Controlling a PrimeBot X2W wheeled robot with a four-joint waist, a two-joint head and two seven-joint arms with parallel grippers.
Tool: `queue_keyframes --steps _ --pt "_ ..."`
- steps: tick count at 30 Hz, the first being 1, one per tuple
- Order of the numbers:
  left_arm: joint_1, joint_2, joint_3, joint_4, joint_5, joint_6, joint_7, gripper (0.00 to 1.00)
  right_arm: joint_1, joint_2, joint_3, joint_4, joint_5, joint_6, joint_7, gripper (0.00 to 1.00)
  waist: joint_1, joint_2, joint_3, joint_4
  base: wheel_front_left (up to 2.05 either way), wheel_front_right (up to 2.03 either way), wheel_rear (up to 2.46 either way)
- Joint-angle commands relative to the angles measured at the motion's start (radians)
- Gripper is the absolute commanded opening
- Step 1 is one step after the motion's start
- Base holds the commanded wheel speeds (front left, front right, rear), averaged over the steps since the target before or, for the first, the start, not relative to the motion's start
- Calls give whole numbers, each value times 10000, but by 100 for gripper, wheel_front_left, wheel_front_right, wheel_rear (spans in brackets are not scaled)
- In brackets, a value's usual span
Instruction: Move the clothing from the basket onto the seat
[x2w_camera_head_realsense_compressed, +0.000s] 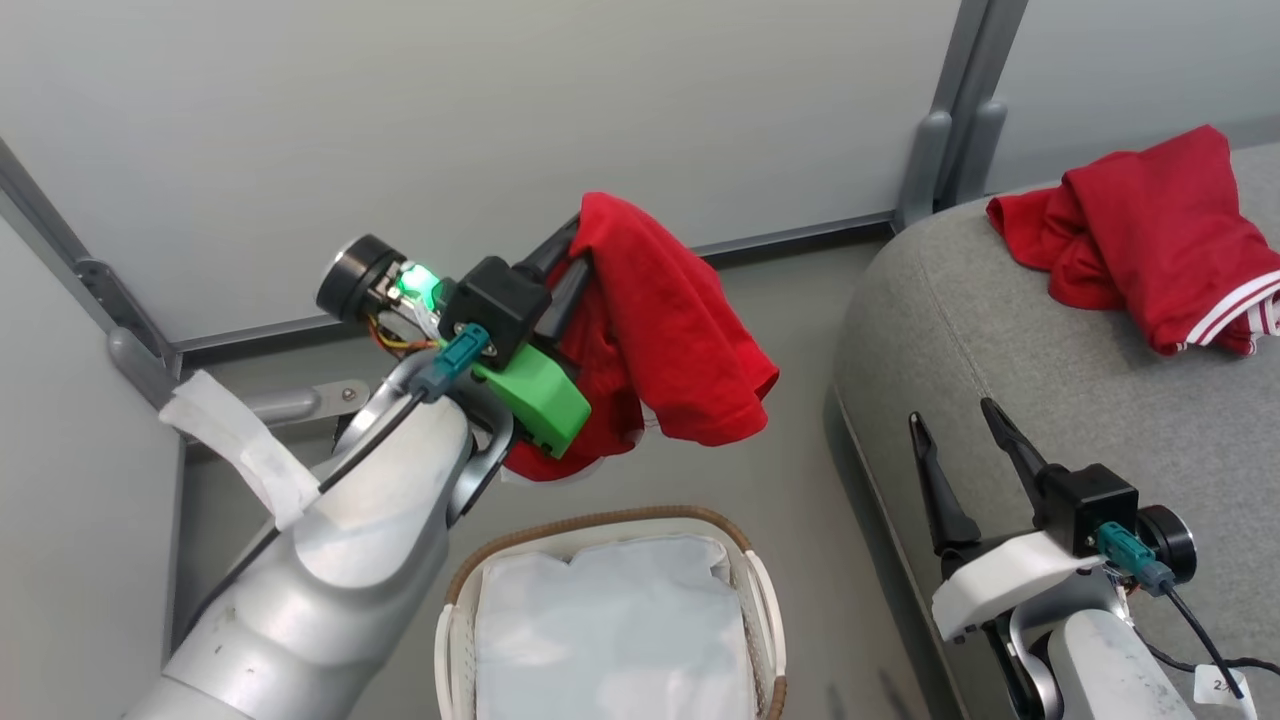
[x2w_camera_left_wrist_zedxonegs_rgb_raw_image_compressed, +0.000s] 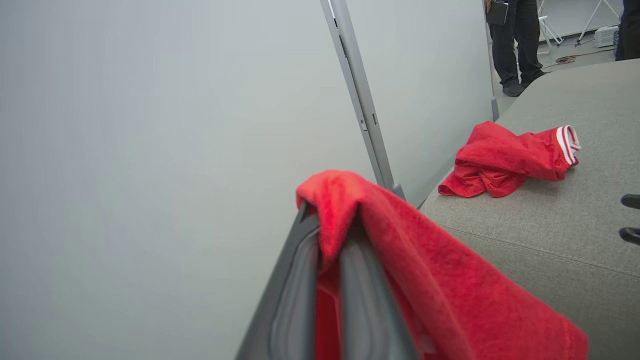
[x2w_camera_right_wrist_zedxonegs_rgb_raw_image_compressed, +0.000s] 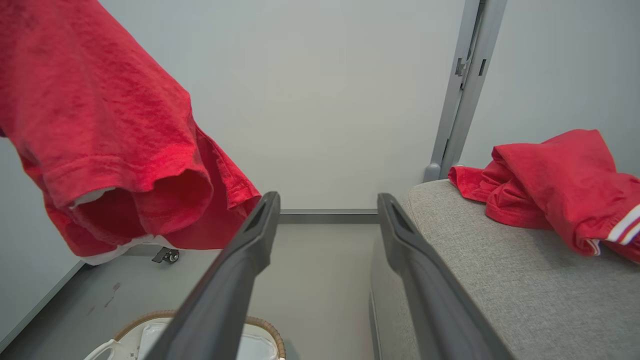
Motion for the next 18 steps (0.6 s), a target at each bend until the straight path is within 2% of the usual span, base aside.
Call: queue_keyframes --steps 1,10,18 --pt "-300 112 -84 -74 -115 8 -36 0 189 -35 47 29 21 -10 -20 100 0 0 -379 198 0 0 0" --pt "-1260 256 -472 -371 -442 8 -36 0 97 -37 694 61 195 -11 -20 100 0 0 -579 185 0 0 0" --pt "-1702 174 -924 -535 -658 9 -35 0 -529 -35 1675 133 348 -11 -20 100 0 0 -651 322 0 0 0"
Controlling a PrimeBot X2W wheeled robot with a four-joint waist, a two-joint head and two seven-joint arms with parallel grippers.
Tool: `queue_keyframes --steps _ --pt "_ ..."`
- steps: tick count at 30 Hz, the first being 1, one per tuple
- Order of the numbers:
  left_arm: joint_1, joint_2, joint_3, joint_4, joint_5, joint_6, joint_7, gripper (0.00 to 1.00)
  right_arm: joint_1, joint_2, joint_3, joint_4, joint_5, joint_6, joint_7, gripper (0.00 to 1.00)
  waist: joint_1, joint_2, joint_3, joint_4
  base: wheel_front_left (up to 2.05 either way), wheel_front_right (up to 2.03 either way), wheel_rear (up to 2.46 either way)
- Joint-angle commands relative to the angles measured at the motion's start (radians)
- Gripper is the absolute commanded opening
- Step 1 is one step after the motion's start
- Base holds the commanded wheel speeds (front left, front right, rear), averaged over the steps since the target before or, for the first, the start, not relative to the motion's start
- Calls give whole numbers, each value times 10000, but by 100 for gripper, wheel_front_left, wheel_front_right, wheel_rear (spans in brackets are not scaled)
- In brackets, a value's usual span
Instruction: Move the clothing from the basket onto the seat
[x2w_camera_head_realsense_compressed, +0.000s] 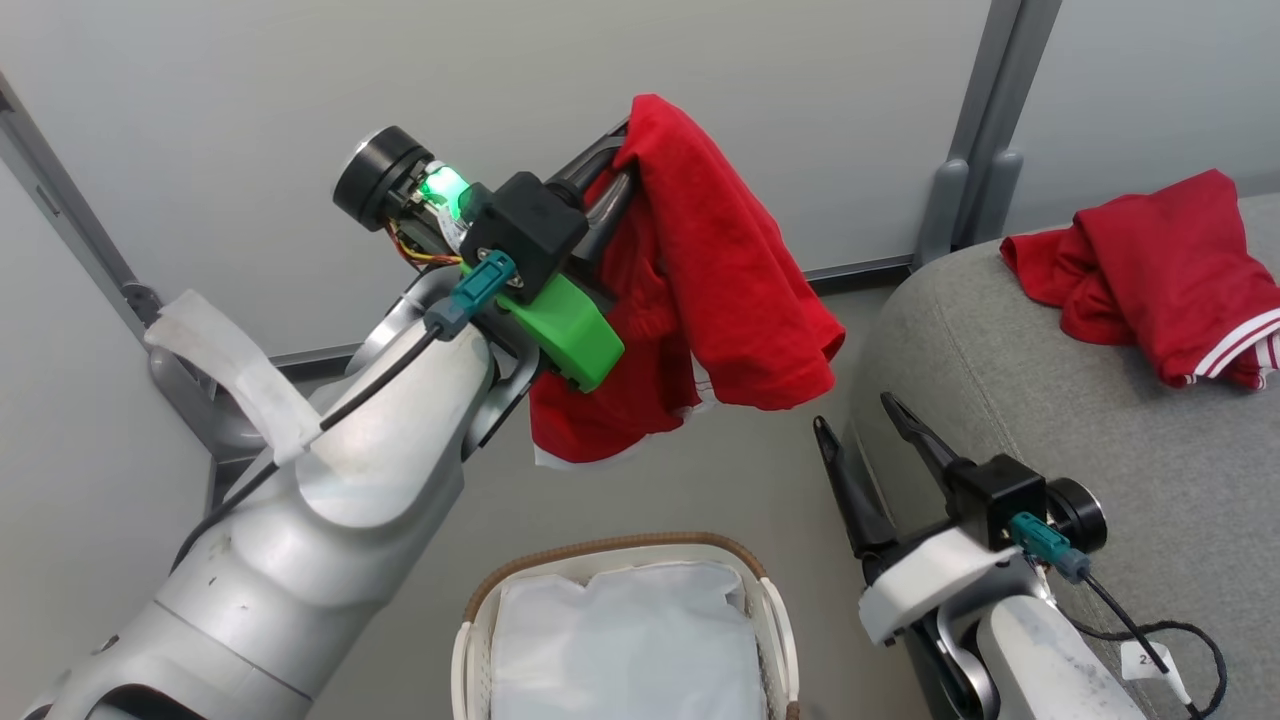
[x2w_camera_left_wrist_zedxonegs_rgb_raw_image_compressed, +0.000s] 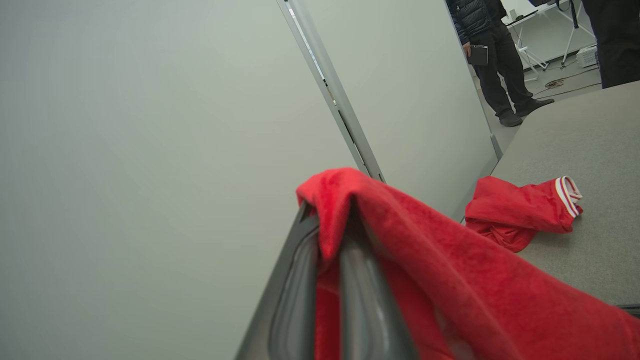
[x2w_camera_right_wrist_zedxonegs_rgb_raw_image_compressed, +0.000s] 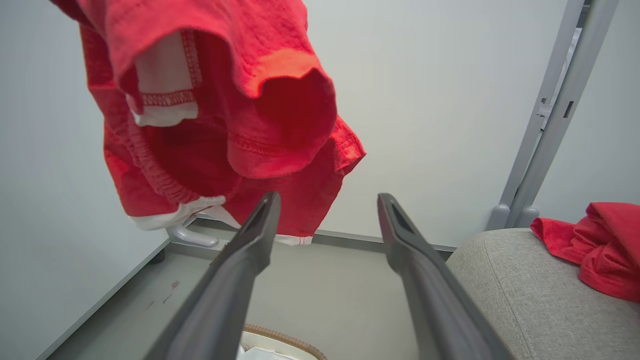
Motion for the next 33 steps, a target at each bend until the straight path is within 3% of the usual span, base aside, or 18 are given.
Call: queue_keyframes --steps 1,19,20,21,22,23,24,33 --pt "-157 -18 -95 -87 -90 13 -35 0 -241 -37 108 59 9 -11 -20 100 1 0 -16 50 0 0 0" --pt "-71 -28 -856 -633 -473 14 -35 0 -2414 -34 1231 1139 24 -11 -20 100 1 0 13 565 0 0 0" --pt "-53 -18 -873 -616 -511 14 -35 0 -2495 -38 1263 1137 33 -11 -20 77 1 0 19 569 0 0 0" --pt "-30 -3 -884 -588 -554 14 -35 0 -2575 -37 1296 1117 54 -11 -20 38 1 0 28 570 0 0 0" --pt "-9 10 -883 -571 -574 14 -36 0 -2609 -35 1315 1109 75 -11 -20 27 1 0 34 569 0 0 0" --pt "37 21 -861 -545 -624 14 -36 0 -2646 -37 1338 1104 93 -11 -20 8 1 0 41 566 0 0 0" --pt "72 29 -835 -535 -650 16 -36 0 -2673 -35 1352 1101 88 -11 -20 0 1 0 47 562 0 0 0" --pt "453 123 -660 -435 -803 78 -36 0 -2636 -35 1266 1075 16 -11 -20 0 1 0 86 489 0 0 0"
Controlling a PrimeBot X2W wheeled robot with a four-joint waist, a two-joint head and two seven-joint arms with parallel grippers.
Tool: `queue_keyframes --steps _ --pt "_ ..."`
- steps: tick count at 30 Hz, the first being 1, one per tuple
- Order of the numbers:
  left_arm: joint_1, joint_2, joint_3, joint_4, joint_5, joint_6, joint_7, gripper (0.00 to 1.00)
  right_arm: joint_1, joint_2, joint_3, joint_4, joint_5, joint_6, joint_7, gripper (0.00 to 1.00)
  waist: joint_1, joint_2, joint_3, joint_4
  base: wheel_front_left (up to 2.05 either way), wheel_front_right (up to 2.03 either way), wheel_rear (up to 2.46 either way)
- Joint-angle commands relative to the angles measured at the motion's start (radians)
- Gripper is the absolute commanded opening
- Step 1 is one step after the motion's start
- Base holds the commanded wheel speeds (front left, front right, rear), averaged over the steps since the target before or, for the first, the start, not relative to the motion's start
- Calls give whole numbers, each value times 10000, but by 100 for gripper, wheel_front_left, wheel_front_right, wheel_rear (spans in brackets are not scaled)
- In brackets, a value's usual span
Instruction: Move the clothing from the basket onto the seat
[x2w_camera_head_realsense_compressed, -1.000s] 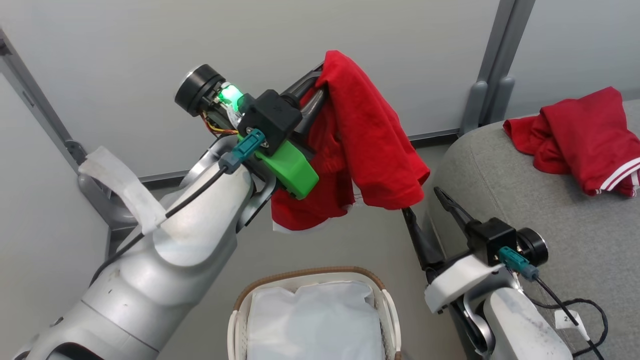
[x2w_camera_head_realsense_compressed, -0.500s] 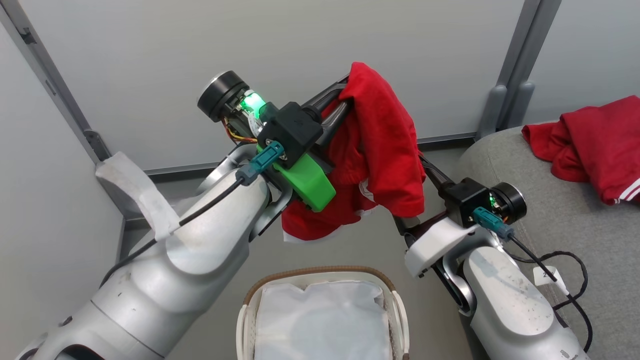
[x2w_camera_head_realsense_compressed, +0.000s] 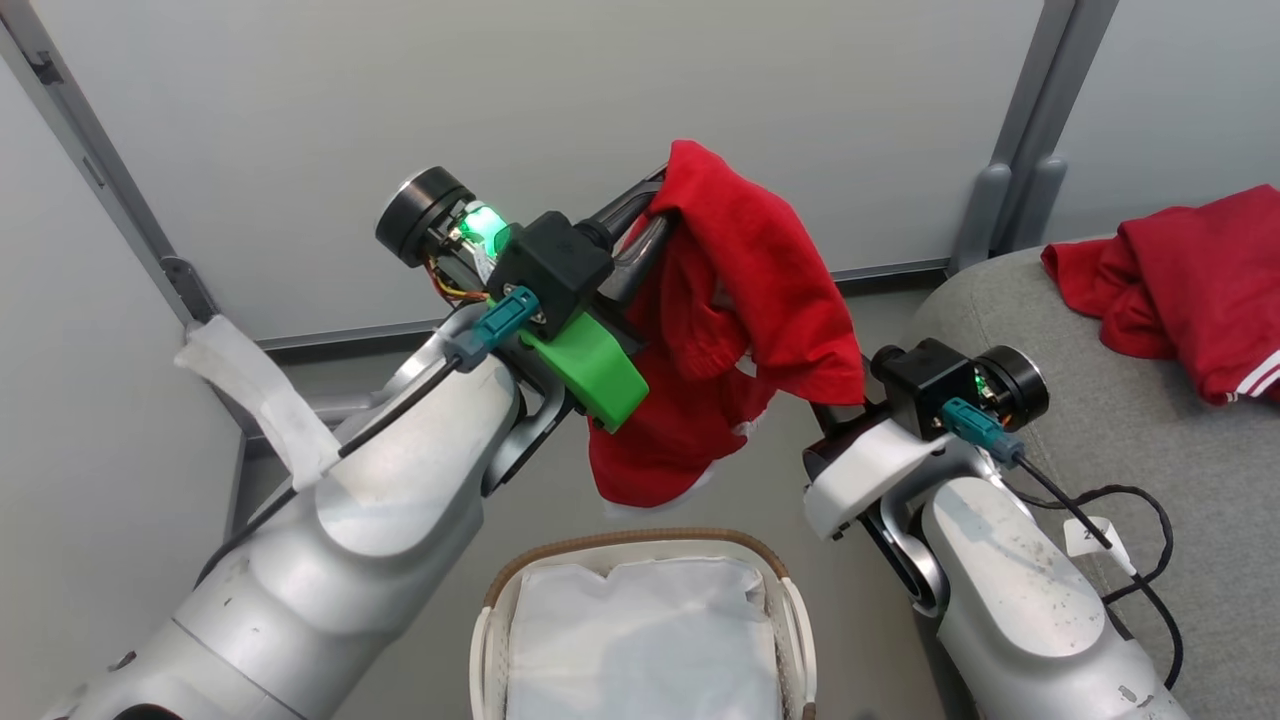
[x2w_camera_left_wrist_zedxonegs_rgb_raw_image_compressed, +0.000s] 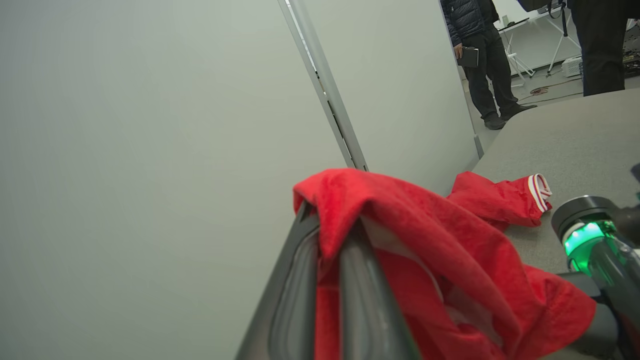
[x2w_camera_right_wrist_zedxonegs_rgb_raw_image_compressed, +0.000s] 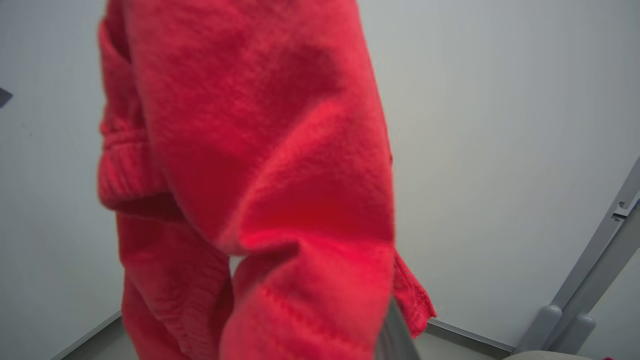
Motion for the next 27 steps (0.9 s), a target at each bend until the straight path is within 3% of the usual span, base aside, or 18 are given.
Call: queue_keyframes --steps 1,5,6,7,9,10,27 --pt "202 77 51 49 -35 52 -36 0 -23 -35 -60 -21 -26 -11 -20 0 0 0 2 -16 0 0 0" --pt "366 24 117 139 -222 38 -36 0 -31 -35 -140 -56 -82 -11 -20 0 0 0 5 -52 0 0 0" --pt "429 11 126 175 -300 35 -34 10 -37 -35 -171 -65 -96 -11 -20 0 0 0 2 -61 0 0 0" --pt "499 -4 139 225 -408 30 -36 30 -44 -35 -225 -74 -111 -11 -20 0 0 0 0 -70 0 0 0" --pt "620 -19 152 327 -568 22 -36 47 -60 -34 -321 -91 -145 -11 -20 0 0 0 -5 -87 0 0 0" --pt "728 -48 179 389 -702 17 -34 100 -69 -35 -398 -113 -163 -11 -20 0 0 0 -10 -97 0 0 0" --pt "3062 -298 710 967 -1295 82 -24 100 -86 -129 -2146 -586 -863 -11 -21 0 0 0 -47 -188 0 0 0"
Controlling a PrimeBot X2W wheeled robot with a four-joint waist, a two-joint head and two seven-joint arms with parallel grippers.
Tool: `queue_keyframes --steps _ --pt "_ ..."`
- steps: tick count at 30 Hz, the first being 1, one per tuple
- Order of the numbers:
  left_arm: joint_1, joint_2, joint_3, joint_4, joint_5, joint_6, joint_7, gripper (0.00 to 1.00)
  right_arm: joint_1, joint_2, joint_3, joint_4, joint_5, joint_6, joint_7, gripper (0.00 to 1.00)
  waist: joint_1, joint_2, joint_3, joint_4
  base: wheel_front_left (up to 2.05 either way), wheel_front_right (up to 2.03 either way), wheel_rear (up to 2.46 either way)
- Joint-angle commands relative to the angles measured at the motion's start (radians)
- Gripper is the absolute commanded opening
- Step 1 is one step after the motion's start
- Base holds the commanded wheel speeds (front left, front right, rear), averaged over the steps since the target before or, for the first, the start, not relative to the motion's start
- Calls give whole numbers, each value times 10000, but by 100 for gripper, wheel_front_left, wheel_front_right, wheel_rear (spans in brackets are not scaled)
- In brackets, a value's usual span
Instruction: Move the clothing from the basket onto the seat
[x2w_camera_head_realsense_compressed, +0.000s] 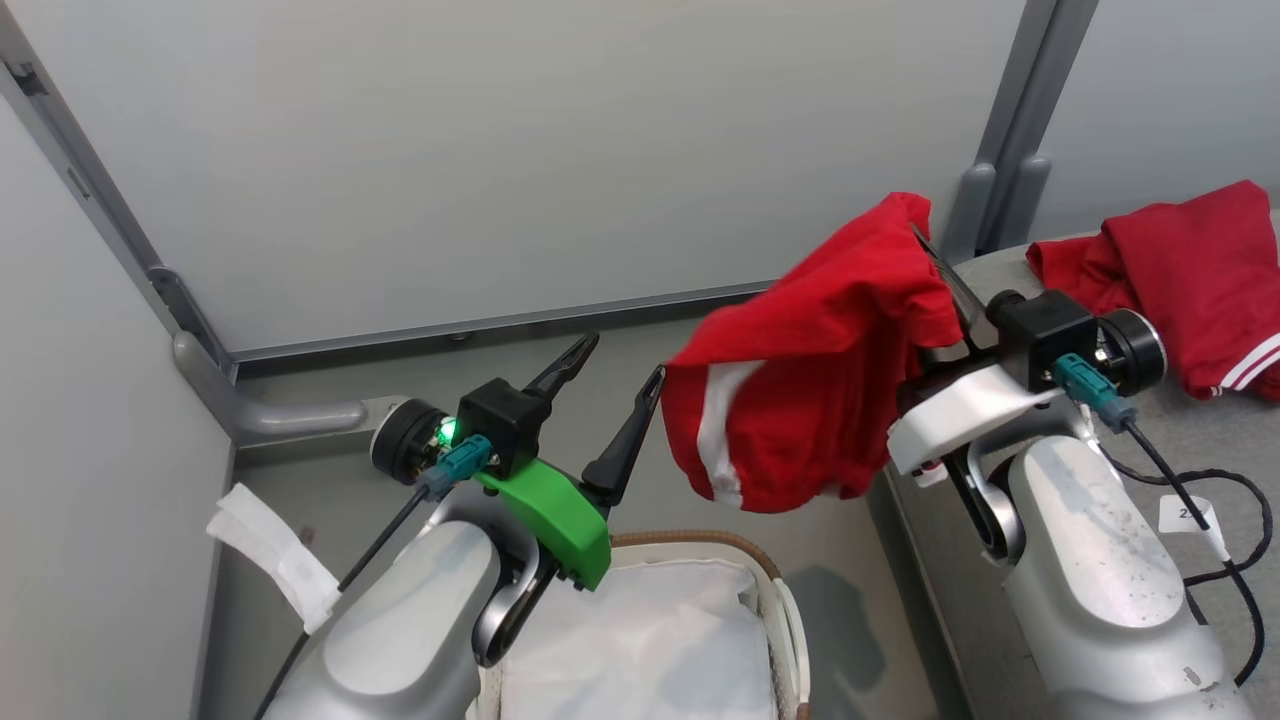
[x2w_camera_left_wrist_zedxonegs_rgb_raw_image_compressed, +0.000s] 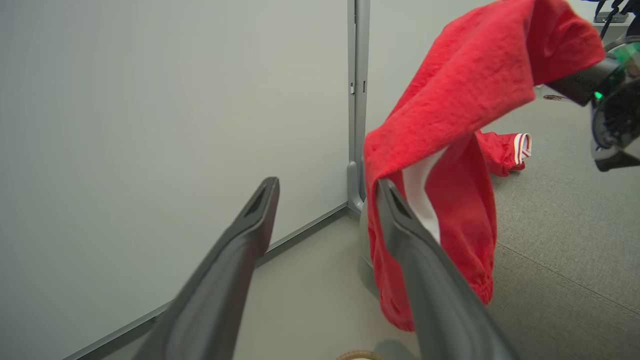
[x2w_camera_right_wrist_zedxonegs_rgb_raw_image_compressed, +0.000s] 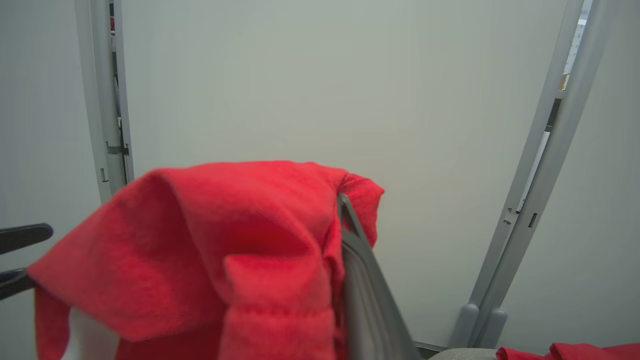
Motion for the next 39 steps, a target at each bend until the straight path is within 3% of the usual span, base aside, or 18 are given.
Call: queue_keyframes --steps 1,14,29,39 --pt "233 -10 107 40 57 30 -8 100 -72 -96 -149 -83 -90 -11 -21 0 0 -1 2 -16 0 0 0" --pt "1377 -412 917 -127 407 23 -8 100 330 -289 -748 -320 -284 -11 -20 0 0 -1 45 -617 0 0 0" --pt "2220 -884 1724 -613 1011 -28 -8 100 116 -682 -1065 -235 -351 -11 -21 0 0 -1 472 -3384 0 0 0" --pt "2042 -978 1847 -725 1289 -63 -8 100 -122 -848 -1462 -221 -405 -11 -21 0 0 -1 959 -4166 0 0 0"
